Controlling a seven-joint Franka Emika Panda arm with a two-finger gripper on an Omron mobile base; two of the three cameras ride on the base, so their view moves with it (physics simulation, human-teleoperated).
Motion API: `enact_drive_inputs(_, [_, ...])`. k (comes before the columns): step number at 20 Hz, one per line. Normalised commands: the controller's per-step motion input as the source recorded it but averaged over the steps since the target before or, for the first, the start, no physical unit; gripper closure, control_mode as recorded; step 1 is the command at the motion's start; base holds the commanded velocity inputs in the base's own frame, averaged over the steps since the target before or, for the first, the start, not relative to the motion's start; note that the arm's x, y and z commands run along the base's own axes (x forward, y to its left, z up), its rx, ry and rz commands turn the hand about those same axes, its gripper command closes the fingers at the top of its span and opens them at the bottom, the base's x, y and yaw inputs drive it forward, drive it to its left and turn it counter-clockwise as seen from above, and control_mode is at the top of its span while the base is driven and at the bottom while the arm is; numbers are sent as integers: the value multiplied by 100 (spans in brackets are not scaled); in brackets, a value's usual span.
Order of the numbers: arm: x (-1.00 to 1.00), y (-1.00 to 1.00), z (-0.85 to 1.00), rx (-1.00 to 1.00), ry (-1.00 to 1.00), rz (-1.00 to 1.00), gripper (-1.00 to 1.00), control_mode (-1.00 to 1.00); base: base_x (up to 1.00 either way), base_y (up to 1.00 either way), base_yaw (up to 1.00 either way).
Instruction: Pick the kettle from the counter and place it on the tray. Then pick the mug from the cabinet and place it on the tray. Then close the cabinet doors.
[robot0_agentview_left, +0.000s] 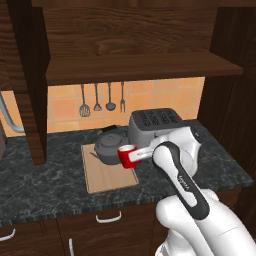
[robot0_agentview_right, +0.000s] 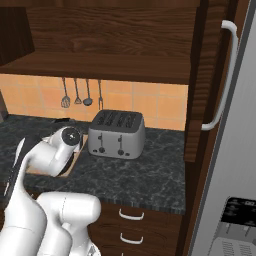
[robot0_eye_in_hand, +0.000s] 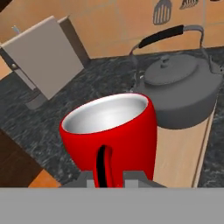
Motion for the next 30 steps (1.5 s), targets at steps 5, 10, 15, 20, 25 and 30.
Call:
enact_drive_inputs(5, [42,26,-69,0,1,14,100,-100,0,0,0])
enact_drive_inputs(10, [26,23,-77,0,-13,10,100,-100,0,0,0])
enact_drive_inputs(15, [24,7,-67,0,-13,9,100,-100,0,0,0])
enact_drive_inputs(20, [20,1,-54,0,-2,2,100,-100,0,0,0])
enact_drive_inputs(25, [13,2,-38,0,0,0,100,-100,0,0,0])
enact_drive_inputs(30, [27,12,-31,0,0,0,100,-100,0,0,0])
